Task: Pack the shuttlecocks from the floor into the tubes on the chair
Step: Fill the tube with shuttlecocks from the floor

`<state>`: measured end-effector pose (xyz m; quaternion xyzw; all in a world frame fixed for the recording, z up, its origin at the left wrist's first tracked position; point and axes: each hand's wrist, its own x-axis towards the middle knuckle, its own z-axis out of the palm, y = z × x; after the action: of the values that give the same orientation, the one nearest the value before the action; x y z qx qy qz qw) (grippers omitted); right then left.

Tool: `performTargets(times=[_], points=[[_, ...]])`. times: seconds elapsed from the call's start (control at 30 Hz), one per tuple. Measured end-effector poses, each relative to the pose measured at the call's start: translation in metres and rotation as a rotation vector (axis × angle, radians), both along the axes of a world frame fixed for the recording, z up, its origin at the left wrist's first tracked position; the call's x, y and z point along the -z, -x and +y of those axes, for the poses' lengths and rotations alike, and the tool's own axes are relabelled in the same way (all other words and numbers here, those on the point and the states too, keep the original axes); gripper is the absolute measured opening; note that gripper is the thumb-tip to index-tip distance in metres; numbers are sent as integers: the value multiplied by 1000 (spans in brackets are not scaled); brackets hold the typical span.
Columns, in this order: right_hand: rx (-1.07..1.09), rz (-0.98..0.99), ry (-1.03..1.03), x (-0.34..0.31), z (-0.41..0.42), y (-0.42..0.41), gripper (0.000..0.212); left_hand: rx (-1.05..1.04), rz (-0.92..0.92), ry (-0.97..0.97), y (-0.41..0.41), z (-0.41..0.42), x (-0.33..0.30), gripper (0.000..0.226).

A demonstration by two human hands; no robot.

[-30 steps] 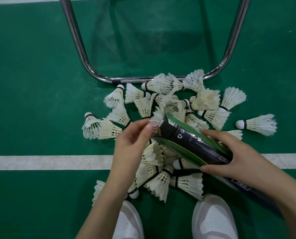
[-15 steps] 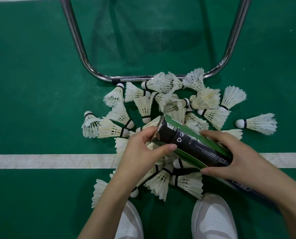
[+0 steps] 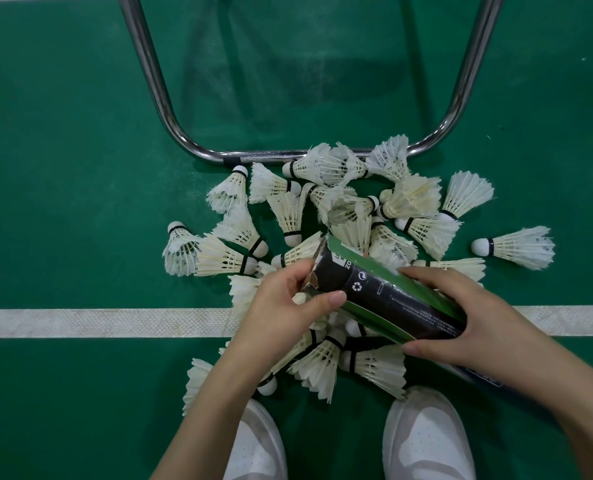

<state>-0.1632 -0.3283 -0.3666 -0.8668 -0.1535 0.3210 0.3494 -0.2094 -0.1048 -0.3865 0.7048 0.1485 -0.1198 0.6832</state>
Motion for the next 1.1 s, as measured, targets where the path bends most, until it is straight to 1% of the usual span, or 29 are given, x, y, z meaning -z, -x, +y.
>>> performTargets(times=[0.1, 0.17, 0.27, 0.47, 0.63, 0.7, 0.8, 0.9, 1.0, 1.1], points=[[9, 0, -10, 1, -1, -1, 74, -66, -1, -5, 2, 4, -1, 26], [17, -4, -15, 0, -2, -2, 74, -106, -3, -62, 4, 12, -1, 30], [31, -9, -18, -1, -5, -3, 74, -108, -30, -241, 8, 29, 3, 31], [55, -14, -23, -2, -8, -4, 74, -201, -36, -562, 18, 43, 24, 27], [63, -14, -25, -2, -8, -3, 73, -176, -62, -731, 21, 44, 34, 27], [62, -14, -22, -2, -7, -2, 73, -167, -61, -766, 22, 43, 36, 27], [60, -12, -18, -1, -7, -2, 74, -211, -52, -801, 25, 48, 37, 27], [58, -21, -13, -2, -7, -2, 74, -278, 8, -816, 28, 53, 38, 30], [49, -24, -4, -2, -6, -2, 74, -325, 112, -761, 31, 54, 39, 34], [52, -20, -7, -1, -5, -2, 74, -346, 160, -653, 32, 51, 39, 33]])
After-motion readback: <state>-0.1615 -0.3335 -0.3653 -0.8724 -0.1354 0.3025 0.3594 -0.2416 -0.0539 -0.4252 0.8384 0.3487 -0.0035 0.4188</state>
